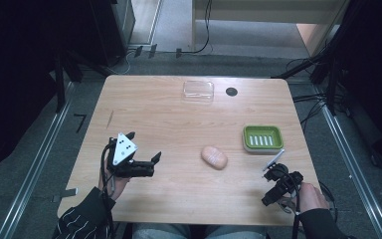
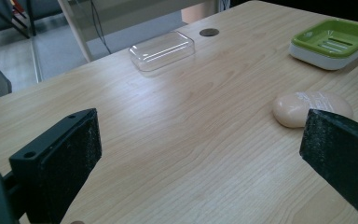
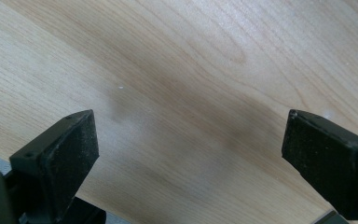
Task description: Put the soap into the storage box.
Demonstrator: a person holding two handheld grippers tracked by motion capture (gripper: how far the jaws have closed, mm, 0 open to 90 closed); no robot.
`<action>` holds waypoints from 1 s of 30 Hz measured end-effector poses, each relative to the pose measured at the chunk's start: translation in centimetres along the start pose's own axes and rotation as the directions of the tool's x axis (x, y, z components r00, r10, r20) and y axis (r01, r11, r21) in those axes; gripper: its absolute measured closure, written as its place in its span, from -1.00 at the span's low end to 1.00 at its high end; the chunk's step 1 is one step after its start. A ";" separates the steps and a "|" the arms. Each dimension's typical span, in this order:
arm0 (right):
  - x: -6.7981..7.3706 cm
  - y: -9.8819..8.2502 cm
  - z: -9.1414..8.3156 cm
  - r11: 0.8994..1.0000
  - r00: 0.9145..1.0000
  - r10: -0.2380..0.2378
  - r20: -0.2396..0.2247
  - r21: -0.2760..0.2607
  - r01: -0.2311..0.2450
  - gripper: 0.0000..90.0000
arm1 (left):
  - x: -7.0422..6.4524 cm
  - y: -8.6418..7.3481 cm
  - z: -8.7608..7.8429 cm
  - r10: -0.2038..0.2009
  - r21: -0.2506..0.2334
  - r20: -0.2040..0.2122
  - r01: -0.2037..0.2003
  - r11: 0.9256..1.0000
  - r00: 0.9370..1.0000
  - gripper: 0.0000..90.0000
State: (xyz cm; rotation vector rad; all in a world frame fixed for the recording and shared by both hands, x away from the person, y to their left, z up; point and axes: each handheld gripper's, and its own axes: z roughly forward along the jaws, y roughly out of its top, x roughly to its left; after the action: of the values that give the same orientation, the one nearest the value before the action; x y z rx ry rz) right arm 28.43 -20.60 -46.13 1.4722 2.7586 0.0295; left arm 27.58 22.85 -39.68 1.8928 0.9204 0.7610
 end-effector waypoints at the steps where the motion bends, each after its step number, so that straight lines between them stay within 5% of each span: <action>1: 0.1 0.0 0.0 1.000 1.000 0.002 -0.004 -0.004 -0.002 -0.90 | 0.0 0.0 0.0 -0.001 -0.001 0.001 0.001 1.000 1.000 -1.00; 30: 1.8 1.7 -0.1 0.993 0.994 -0.108 0.016 -0.049 0.109 -0.89 | 0.3 -0.3 -0.2 -0.012 0.002 -0.003 0.012 1.000 1.000 -1.00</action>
State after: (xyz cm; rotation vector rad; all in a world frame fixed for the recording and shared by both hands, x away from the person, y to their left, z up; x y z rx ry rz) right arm 28.83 -18.12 -45.95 1.3045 2.8004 0.0867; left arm 27.51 23.25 -39.79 1.8871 0.9338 0.7566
